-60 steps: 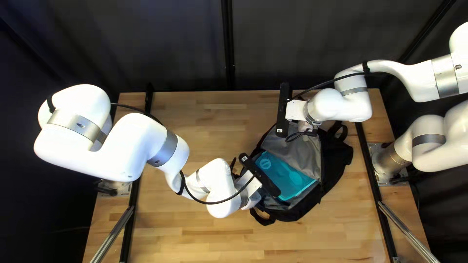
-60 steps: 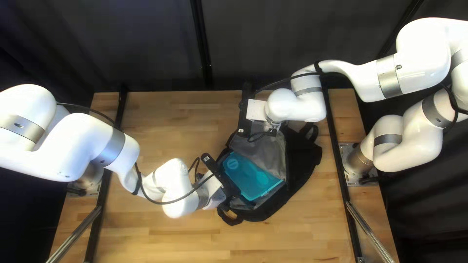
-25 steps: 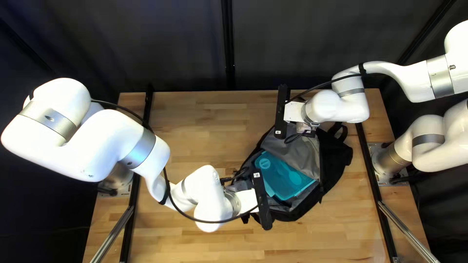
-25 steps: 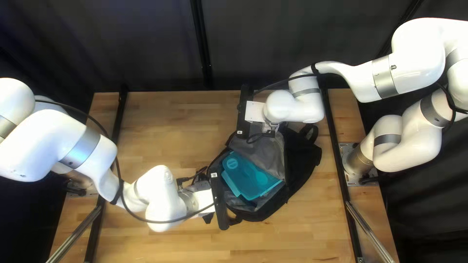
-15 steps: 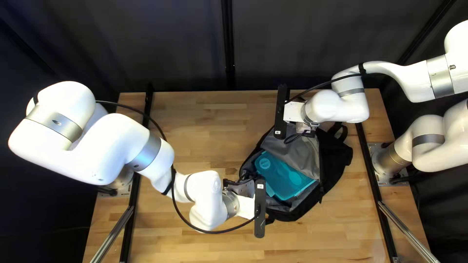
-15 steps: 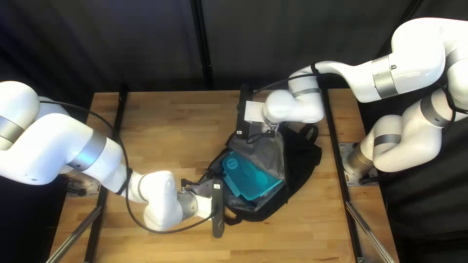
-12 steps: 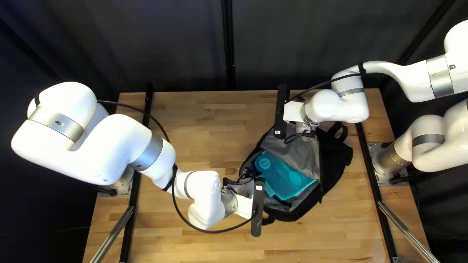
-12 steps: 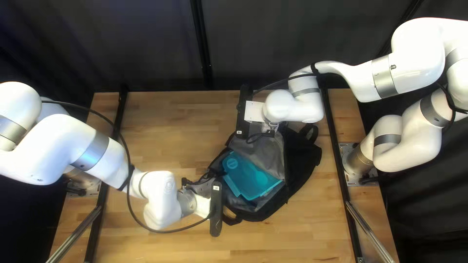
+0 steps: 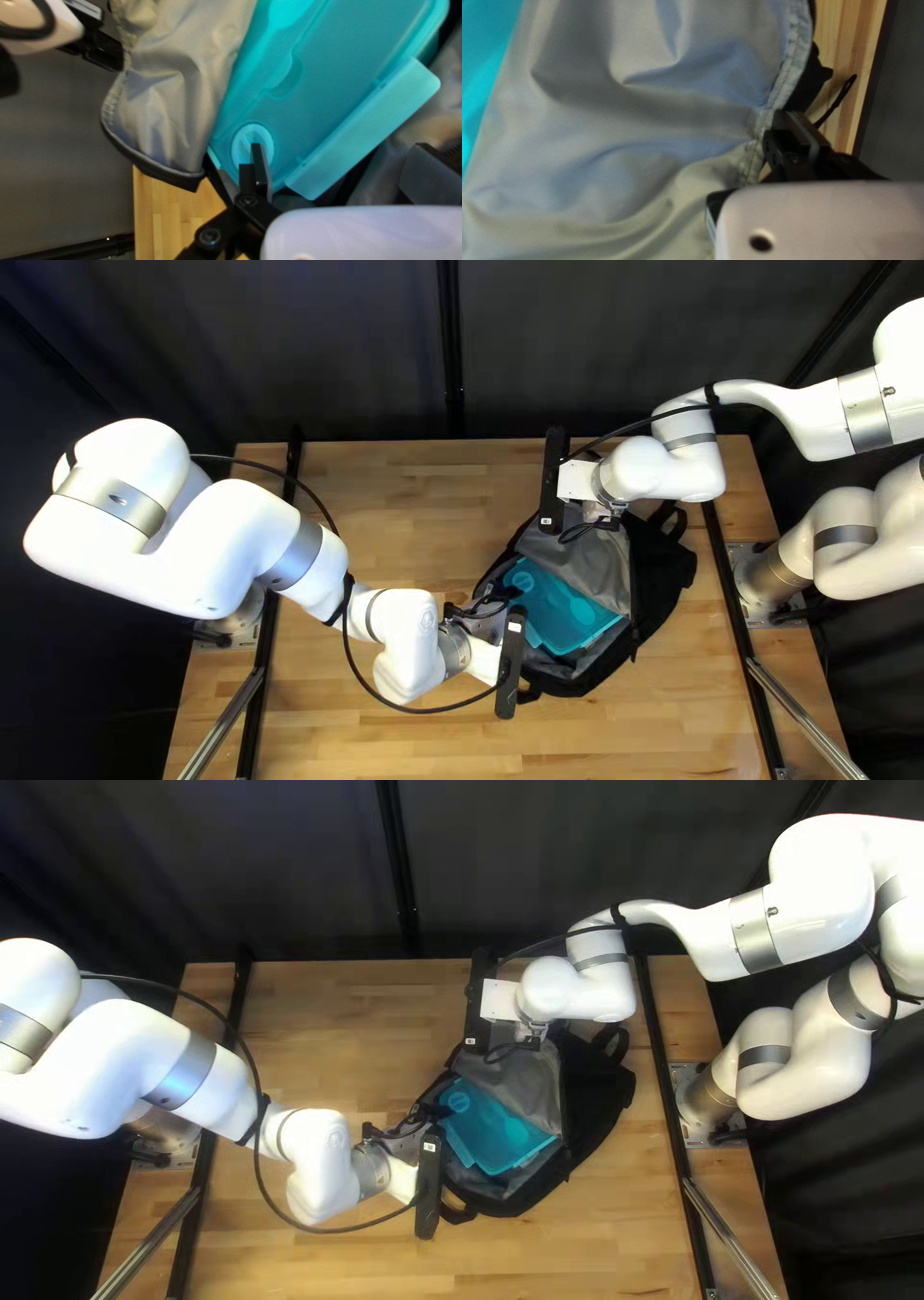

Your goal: Remove a lunch box from a kids backpack

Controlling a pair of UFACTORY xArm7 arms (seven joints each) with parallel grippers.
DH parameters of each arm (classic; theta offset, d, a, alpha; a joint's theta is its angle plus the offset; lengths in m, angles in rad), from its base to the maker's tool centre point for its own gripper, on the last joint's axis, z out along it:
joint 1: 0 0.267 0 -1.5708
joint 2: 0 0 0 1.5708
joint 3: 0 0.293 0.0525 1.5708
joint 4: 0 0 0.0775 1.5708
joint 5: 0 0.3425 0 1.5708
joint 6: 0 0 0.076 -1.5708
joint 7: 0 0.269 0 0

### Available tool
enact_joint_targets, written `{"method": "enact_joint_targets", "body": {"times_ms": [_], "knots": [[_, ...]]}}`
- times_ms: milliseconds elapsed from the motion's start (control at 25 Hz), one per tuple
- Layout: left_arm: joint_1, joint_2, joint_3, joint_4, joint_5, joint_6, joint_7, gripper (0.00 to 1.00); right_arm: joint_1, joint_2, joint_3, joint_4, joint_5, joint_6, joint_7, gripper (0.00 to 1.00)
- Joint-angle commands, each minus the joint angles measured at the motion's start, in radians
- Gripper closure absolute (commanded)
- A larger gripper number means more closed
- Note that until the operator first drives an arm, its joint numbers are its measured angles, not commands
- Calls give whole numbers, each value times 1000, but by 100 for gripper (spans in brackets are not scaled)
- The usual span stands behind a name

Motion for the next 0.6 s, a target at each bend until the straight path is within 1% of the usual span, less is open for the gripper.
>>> {"method": "enact_joint_targets", "body": {"times_ms": [40,400,600], "knots": [[3,8,3,2,11,-8,-11,0,0,0,0,-1,0,0,0,100],[18,41,15,22,44,-29,-40,0,1,3,1,-1,0,-4,4,100],[19,47,17,33,46,-26,-37,0,1,0,2,-3,-1,-4,6,100]]}}
